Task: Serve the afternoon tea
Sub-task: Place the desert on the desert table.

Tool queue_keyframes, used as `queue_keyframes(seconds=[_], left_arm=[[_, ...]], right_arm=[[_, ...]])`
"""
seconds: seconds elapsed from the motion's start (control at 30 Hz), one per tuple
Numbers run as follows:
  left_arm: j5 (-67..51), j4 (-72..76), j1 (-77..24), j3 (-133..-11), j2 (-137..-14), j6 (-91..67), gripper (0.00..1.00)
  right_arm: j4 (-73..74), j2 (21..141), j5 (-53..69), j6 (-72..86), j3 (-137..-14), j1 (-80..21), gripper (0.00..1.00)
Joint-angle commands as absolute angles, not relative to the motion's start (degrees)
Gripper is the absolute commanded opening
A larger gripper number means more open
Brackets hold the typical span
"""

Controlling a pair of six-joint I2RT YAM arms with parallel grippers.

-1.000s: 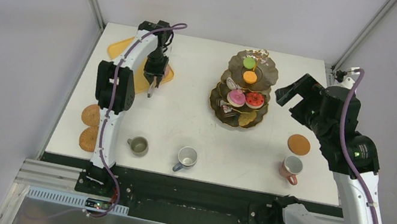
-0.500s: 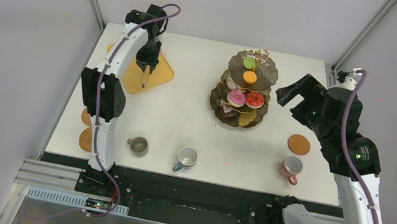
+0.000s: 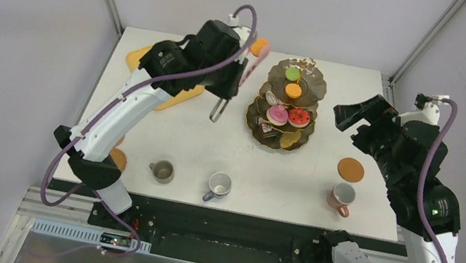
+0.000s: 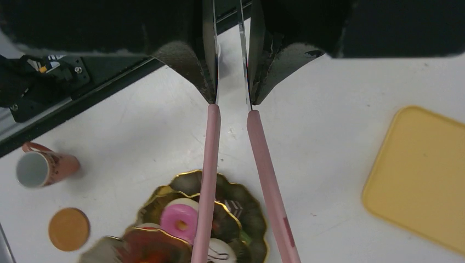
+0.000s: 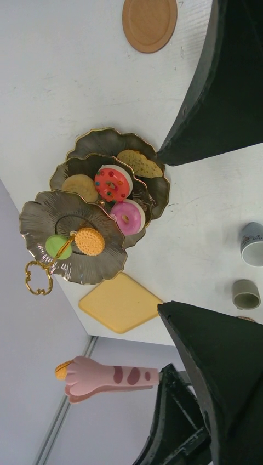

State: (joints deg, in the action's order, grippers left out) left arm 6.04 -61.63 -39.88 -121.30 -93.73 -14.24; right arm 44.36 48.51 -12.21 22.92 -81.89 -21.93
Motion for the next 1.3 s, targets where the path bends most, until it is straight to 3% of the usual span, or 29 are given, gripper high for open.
queue_keyframes(seconds=[0.0,0.23,0.57,1.27], left_arm=[[12.69,-58.33,-48.25,-120.49,-92.68,-14.81,0.04],[14.96,-61.61,-54.97,-124.89,-98.25,-14.66,0.04],[14.66,-69.31,-53.03,-138.05,-111.19,-17.99,0.04],[11.29,-70.65,-51.84,-135.37,-112.09,-17.06,0.25]], right_arm=[[41.73,46.74,-12.65,22.23,-81.54,-21.75,0.99],[41.99,44.69,-12.92,22.63,-81.21,-21.75,0.99],[43.47,43.77,-13.52,23.08,-81.83,-21.78,0.99],[43.16,44.92,-12.85,22.76,-80.98,-21.73,0.99]])
